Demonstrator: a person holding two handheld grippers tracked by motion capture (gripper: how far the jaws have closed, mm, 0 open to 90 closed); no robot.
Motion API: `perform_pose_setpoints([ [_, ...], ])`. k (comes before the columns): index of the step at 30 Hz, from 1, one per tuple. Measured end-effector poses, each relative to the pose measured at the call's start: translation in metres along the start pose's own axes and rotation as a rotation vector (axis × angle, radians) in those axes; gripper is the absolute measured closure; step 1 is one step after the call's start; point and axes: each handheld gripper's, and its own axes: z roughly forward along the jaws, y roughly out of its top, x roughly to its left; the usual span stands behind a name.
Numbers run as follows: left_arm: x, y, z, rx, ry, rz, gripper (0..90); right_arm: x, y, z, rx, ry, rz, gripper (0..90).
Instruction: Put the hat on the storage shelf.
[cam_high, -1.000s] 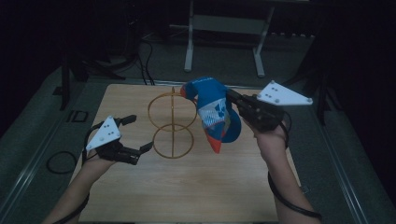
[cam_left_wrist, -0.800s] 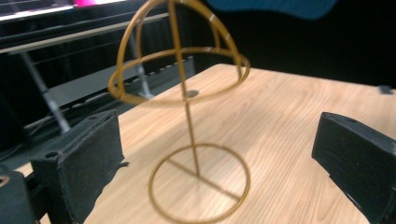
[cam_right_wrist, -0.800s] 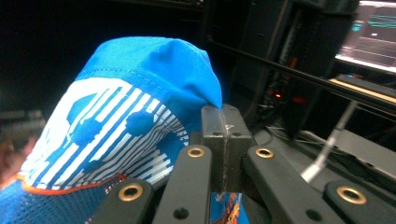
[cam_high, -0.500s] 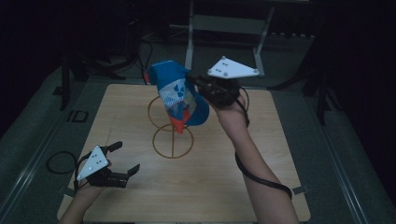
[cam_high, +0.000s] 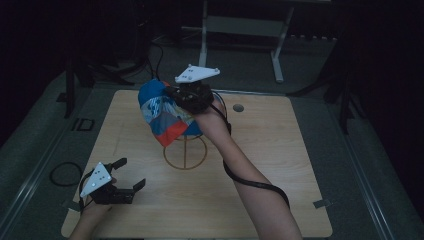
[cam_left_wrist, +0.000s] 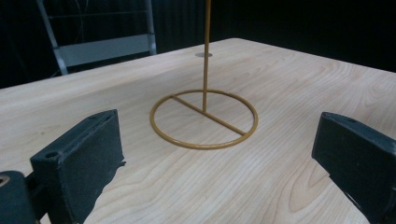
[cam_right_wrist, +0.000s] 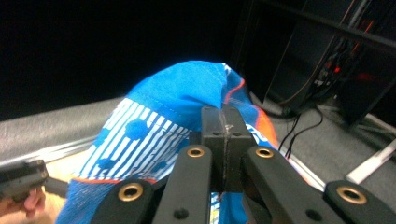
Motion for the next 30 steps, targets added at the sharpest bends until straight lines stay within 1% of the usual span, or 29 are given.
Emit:
perform_pose_setpoints([
  [1, 0.0, -0.001, 0.0, 0.002, -0.005, -0.001, 2.2, -0.001, -0.004, 0.005, 0.021, 0.005, 0.004, 90.0],
  [3, -0.001, -0.002, 0.001, 0.0, -0.012, -0.006, 2.2, -0.001, -0.005, 0.007, 0.024, 0.003, 0.009, 90.0],
  [4, -0.001, -0.002, 0.002, 0.008, -0.017, -0.008, 2.2, -0.002, -0.007, 0.008, 0.025, 0.01, 0.019, 90.0],
  [7, -0.001, -0.004, 0.003, 0.013, -0.028, -0.008, 2.2, -0.003, -0.011, 0.011, 0.032, 0.009, 0.029, 90.0],
  [9, -0.002, -0.004, 0.004, 0.015, -0.029, -0.009, 2.1, -0.004, -0.013, 0.011, 0.041, 0.0, 0.033, 90.0],
  [10, -0.002, -0.005, 0.004, 0.014, -0.036, -0.012, 2.2, -0.005, -0.019, 0.009, 0.054, -0.017, 0.023, 90.0],
  [11, -0.002, -0.005, 0.004, 0.014, -0.037, -0.013, 2.2, -0.005, -0.021, 0.007, 0.056, -0.021, 0.035, 90.0],
  [16, 0.0, -0.007, 0.006, 0.016, -0.04, -0.02, 2.2, -0.012, -0.032, -0.006, 0.051, -0.035, 0.06, 90.0],
  [20, 0.0, -0.007, 0.006, 0.013, -0.043, -0.022, 2.2, -0.017, -0.042, -0.016, 0.047, -0.035, 0.078, 90.0],
  [22, 0.0, -0.008, 0.006, 0.013, -0.047, -0.024, 2.2, -0.019, -0.047, -0.02, 0.048, -0.042, 0.086, 90.0],
  [25, -0.001, -0.01, 0.007, 0.021, -0.05, -0.022, 2.2, -0.023, -0.057, -0.026, 0.045, -0.042, 0.107, 90.0],
  [26, -0.001, -0.01, 0.007, 0.021, -0.05, -0.022, 2.2, -0.023, -0.057, -0.026, 0.045, -0.042, 0.107, 90.0],
  [28, -0.001, -0.011, 0.008, 0.027, -0.049, -0.023, 2.2, -0.027, -0.066, -0.03, 0.045, -0.042, 0.117, 89.4],
  [30, -0.001, -0.011, 0.008, 0.027, -0.051, -0.026, 2.1, -0.028, -0.07, -0.032, 0.043, -0.043, 0.129, 89.3],
])
